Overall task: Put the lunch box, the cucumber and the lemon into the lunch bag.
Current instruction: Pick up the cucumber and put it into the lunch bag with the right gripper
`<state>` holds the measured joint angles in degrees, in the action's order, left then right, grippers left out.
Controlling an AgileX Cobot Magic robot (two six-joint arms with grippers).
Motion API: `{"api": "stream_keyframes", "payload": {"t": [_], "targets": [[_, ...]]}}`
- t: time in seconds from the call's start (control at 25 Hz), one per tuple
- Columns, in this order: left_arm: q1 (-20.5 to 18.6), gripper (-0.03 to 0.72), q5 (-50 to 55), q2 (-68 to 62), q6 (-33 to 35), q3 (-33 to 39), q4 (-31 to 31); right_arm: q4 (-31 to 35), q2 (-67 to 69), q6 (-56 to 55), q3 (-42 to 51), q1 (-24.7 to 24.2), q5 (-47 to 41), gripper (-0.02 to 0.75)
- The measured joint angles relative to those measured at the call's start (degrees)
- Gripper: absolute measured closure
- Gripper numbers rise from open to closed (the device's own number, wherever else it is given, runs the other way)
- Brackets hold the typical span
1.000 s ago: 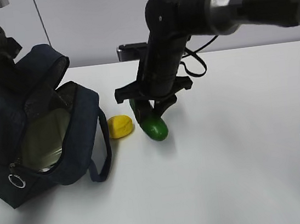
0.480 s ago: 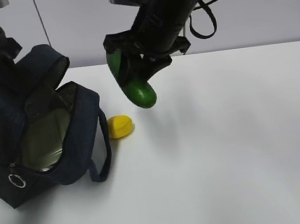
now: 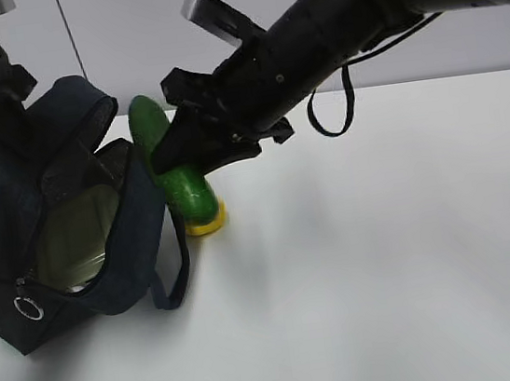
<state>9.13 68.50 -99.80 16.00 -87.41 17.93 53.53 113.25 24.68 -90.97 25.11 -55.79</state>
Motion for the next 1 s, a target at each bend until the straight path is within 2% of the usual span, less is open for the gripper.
{"api": "stream_keyframes", "payload": {"t": [0.16, 0.24, 0.28, 0.32, 0.72, 1.0], "targets": [[0.0, 0.686, 0.0, 0.0, 0.0, 0.0, 0.0, 16.2, -0.4, 10.1, 5.2, 0.0, 1.3, 0.479], [0.0, 0.686, 0.0, 0.0, 0.0, 0.0, 0.0, 22.2, -0.5, 13.3, 7.8, 0.0, 1.5, 0.479], [0.0, 0.686, 0.0, 0.0, 0.0, 0.0, 0.0, 24.6, -0.5, 14.6, 9.1, 0.0, 1.6, 0.430], [0.0, 0.686, 0.0, 0.0, 0.0, 0.0, 0.0, 26.4, -0.5, 15.6, 10.0, 0.0, 1.9, 0.477], [0.0, 0.686, 0.0, 0.0, 0.0, 0.0, 0.0, 32.6, -0.4, 18.5, 11.9, 3.7, 8.5, 0.480], [0.0, 0.686, 0.0, 0.0, 0.0, 0.0, 0.1, 38.3, 4.3, 19.8, 11.9, 4.5, 9.2, 0.482]]}}
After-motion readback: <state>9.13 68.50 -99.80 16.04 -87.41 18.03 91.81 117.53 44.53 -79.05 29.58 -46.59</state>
